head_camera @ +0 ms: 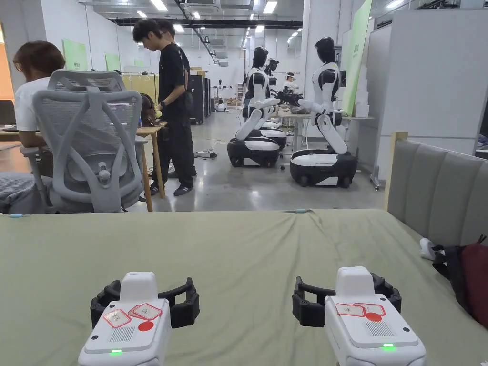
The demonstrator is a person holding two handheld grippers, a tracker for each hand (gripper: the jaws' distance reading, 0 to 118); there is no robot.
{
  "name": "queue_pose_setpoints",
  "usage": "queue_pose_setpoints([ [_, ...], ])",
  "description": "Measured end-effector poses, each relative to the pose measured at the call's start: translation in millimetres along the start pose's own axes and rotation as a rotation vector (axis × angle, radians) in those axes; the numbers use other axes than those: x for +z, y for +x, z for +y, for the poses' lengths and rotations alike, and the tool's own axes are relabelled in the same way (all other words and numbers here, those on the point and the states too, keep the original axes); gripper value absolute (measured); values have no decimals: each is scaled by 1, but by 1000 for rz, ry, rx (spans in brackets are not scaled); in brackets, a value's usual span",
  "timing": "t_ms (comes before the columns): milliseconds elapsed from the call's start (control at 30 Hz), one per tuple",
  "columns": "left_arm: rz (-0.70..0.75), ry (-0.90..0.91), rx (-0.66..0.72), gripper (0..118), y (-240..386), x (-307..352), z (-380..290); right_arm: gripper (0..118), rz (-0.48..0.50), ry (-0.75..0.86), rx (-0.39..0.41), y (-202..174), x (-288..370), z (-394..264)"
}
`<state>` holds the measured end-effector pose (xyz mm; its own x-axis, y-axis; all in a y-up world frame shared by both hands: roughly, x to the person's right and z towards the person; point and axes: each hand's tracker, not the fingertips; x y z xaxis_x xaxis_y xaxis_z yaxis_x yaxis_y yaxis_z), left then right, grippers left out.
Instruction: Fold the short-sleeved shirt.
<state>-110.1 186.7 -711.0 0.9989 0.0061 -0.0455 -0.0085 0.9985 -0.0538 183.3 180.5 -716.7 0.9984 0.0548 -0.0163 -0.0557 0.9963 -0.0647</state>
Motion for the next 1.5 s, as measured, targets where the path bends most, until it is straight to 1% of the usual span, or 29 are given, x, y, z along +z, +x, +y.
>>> queue_pose_setpoints([
  [67, 2, 2, -10, 118, 0, -1, -1, 118, -2, 1, -7, -3, -4, 0],
  [133, 6, 1, -18, 118, 0, -2, -1, 118, -4, 6, -11, -1, 10, 4],
  [200, 9, 3, -19, 118, -1, -2, -1, 118, -11, 12, -5, -5, 10, 4],
  [567, 30, 21, -34, 118, -2, 1, -2, 118, -26, 12, -6, 6, 23, 4],
  [700, 14, 13, -34, 118, -3, -7, -4, 118, -49, 20, -25, 12, 21, 2],
  [767, 19, 17, -35, 118, -3, -1, -3, 118, -46, 19, -29, 13, 18, 3],
  [1000, 31, 17, -44, 118, -3, -1, -6, 118, -26, 18, -4, 17, 21, 5],
  [1167, 33, 18, -36, 118, -4, 0, -6, 118, -18, 13, 6, 14, 21, 5],
  [1500, 29, 28, -53, 118, -1, -1, -8, 118, -23, 2, -2, 22, 18, 0],
])
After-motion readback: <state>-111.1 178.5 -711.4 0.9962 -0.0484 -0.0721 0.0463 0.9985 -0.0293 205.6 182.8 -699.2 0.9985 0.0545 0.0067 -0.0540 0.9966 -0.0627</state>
